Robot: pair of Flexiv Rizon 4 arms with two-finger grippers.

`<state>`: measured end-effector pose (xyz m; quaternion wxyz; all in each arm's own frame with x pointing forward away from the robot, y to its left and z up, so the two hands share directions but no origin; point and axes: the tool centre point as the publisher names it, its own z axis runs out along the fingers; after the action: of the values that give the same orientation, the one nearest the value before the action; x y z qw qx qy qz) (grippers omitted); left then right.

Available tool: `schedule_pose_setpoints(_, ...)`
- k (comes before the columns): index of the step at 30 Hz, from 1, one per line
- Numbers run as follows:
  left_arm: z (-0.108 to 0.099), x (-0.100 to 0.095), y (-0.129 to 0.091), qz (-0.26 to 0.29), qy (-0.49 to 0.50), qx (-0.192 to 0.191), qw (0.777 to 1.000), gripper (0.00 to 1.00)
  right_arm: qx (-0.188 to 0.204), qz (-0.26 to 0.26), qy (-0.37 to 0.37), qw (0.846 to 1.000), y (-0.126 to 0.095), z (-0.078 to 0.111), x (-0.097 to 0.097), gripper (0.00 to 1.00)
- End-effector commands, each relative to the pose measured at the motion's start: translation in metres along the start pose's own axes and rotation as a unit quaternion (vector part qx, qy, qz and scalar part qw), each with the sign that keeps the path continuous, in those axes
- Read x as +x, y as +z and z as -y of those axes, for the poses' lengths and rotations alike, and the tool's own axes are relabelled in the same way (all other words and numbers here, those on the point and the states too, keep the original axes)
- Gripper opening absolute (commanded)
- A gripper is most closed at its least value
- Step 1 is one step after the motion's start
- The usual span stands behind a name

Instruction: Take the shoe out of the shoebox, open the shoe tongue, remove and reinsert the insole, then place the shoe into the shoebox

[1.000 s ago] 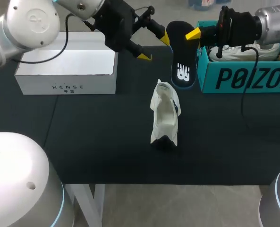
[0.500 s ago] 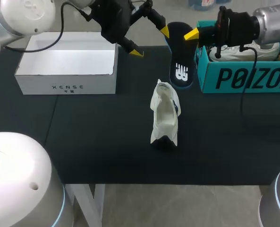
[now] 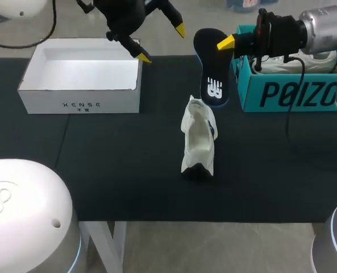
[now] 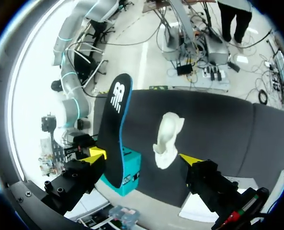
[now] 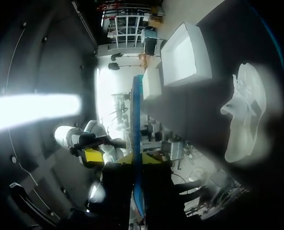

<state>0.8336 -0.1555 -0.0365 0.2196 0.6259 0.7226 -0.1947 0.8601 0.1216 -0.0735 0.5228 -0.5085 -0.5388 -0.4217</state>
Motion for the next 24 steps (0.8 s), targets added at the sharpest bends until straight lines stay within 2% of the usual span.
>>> schedule_pose_setpoints(1, -0.003, -0.022, -0.006, -0.189, 0.005, -0.013, 0.982, 1.00, -0.003, 0.000, 0.002, 1.000, 0.000, 0.001, -0.002, 0.00)
schedule_pose_setpoints(7, -0.012, -0.041, -0.003, -0.239, 0.056, -0.002, 0.969, 1.00, -0.004, 0.006, 0.006, 1.000, 0.002, 0.002, -0.006, 0.00)
schedule_pose_setpoints(14, -0.013, -0.067, 0.006, -0.299, 0.100, -0.007, 0.949, 1.00, 0.002, 0.011, 0.006, 1.000, 0.007, 0.000, -0.014, 0.00)
schedule_pose_setpoints(20, -0.012, -0.082, 0.013, -0.326, 0.133, -0.012, 0.936, 1.00, 0.016, 0.013, 0.008, 1.000, 0.012, -0.002, -0.017, 0.00)
schedule_pose_setpoints(24, -0.011, -0.086, 0.013, -0.331, 0.137, -0.019, 0.933, 1.00, 0.018, 0.013, 0.008, 1.000, 0.014, -0.003, -0.018, 0.00)
